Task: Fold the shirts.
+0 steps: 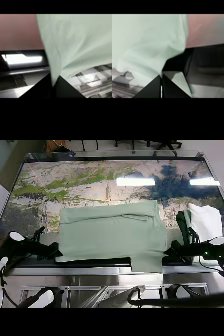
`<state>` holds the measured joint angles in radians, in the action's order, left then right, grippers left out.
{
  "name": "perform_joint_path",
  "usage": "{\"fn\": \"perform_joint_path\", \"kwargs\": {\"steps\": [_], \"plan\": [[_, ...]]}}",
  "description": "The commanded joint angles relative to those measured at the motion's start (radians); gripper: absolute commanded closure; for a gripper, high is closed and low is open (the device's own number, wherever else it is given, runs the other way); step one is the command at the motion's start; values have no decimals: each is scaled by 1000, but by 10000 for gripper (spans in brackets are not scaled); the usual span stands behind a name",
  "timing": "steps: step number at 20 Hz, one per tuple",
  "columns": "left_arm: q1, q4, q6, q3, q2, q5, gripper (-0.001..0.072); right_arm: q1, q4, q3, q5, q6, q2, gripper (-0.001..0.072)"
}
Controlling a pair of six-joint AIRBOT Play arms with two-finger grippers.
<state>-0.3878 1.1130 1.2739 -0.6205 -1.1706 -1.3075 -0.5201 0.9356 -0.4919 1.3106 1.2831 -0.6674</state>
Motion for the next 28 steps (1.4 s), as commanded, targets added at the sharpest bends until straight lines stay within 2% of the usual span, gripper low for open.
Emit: {"fn": "perform_joint_path", "kwargs": {"steps": [1, 4, 6, 11, 14, 19, 20, 21, 22, 23, 24, 25, 28], "plan": [[-88, 1, 27, 26, 89, 26, 690, 0, -86, -18, -64, -55, 84, 697], [-64, -55, 24, -95, 41, 22, 690, 4, -386, -131, -129, -260, -16, 697], [-13, -69, 26, -212, -32, 24, 690, 42, -510, -203, -220, -340, -96, 697], [103, -68, 52, -513, -257, 71, 689, 257, -532, -363, -459, -436, -365, 696], [145, -68, 52, -637, -397, 121, 688, 335, -531, -418, -594, -447, -514, 696], [201, -66, 52, -830, -601, 64, 684, 341, -528, -478, -628, -532, -595, 685], [201, -67, 52, -861, -627, 30, 683, 337, -523, -496, -610, -554, -589, 514], [201, -67, 55, -892, -649, -12, 683, 324, -492, -516, -580, -554, -579, 281], [201, -66, 64, -922, -667, -52, 682, 303, -447, -537, -545, -544, -572, 192], [194, -67, 69, -949, -676, -79, 641, 279, -399, -554, -510, -519, -571, 180], [191, -67, 72, -969, -678, -92, 271, 253, -366, -559, -482, -477, -572, 104], [191, -67, 92, -988, -677, -98, 26, 229, -350, -559, -447, -443, -579, 15], [181, -66, 101, -1052, -677, -117, 31, 212, -344, -558, -365, -438, -624, 15]]}}
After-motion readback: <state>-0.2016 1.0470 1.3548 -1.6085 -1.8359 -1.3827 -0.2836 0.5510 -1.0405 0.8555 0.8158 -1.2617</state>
